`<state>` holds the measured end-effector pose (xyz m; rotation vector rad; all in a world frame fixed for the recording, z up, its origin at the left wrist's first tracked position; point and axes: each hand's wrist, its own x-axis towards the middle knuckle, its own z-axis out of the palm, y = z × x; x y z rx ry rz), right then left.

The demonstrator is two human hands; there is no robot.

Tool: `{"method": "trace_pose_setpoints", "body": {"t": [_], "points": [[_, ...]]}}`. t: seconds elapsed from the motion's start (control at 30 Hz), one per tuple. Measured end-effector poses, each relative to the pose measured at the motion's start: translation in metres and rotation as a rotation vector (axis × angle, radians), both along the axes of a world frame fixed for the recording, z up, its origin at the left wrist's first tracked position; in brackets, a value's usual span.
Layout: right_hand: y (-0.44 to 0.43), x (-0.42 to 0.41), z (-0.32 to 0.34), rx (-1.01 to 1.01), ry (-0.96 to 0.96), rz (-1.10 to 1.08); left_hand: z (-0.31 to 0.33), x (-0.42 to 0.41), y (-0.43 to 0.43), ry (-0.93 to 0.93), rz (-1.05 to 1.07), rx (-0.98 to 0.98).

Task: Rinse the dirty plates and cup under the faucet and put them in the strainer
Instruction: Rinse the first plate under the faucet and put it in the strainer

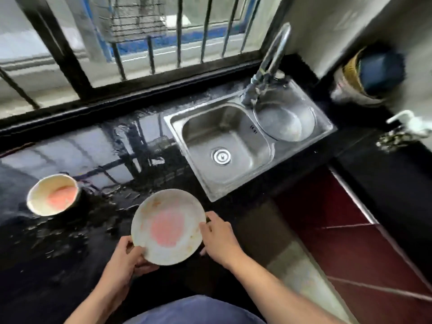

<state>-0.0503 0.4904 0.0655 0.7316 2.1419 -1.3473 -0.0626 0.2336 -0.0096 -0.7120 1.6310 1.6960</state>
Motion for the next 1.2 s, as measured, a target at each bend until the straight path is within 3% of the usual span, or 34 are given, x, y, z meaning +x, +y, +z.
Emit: {"method": "trace_pose_setpoints", "body": {"t": [0.17,0.37,0.57,0.87,1.0,1.2], "points": [[0.152,0.023,0.002,0.012,0.094,-0.044,0.005,0.002,0.157,0.037,-0.001,0.074],[0.277,0.028,0.015,0.078,0.172,-0.03,0.028,0.004,0.299,0.026,0.065,0.15],[0.347,-0.018,0.019,0.022,0.254,-0.069,0.042,-0.042,0.377,0.001,0.131,0.198],[0.437,-0.124,0.017,-0.088,0.181,-0.092,0.016,-0.134,0.419,0.034,0.279,0.208],[0.466,-0.21,0.014,0.062,0.179,0.004,0.008,-0.171,0.424,0.076,0.353,0.187],[0.472,-0.407,-0.004,0.625,0.378,0.59,0.009,-0.204,0.439,0.112,0.439,0.2]]}}
